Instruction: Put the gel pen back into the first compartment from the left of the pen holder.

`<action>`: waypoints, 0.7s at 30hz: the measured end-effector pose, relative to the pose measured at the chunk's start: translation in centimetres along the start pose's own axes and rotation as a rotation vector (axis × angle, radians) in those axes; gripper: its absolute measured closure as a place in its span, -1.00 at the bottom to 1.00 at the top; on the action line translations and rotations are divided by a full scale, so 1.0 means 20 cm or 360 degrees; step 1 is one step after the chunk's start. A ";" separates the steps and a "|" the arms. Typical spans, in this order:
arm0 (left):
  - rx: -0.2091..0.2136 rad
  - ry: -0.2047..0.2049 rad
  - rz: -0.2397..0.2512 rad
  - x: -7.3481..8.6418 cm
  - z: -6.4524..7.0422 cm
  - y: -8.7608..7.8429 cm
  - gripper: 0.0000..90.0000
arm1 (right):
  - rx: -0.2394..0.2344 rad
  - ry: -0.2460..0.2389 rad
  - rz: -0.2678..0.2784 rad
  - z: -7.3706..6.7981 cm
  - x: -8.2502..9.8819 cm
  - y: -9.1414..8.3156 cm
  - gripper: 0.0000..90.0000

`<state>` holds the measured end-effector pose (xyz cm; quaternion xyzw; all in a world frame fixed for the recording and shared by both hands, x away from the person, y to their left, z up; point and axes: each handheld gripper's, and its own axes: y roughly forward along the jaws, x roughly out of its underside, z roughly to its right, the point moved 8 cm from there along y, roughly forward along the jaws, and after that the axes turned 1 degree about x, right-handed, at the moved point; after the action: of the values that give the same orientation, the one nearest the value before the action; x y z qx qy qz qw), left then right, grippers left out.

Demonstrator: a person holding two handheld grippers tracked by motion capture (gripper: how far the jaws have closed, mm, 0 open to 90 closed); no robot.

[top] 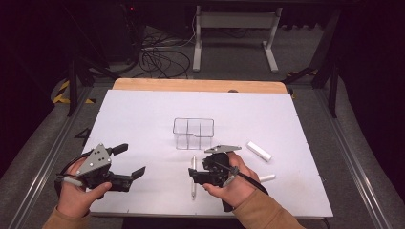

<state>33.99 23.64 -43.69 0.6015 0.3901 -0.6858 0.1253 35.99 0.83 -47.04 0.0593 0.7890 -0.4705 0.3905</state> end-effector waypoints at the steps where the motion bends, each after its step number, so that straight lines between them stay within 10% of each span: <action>1: 0.0000 0.0000 0.0001 0.00 0.00 0.00 -0.84 | 0.0005 0.0022 -0.0007 0.00 0.00 0.00 -0.03; 21: -0.0007 -0.0001 -0.0001 0.01 0.00 0.00 -0.84 | 0.0097 0.0182 -0.0311 -0.04 0.09 0.09 0.17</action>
<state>33.97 23.80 -43.75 0.6008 0.3919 -0.6852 0.1266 35.17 1.87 -49.34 0.0206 0.7975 -0.5259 0.2951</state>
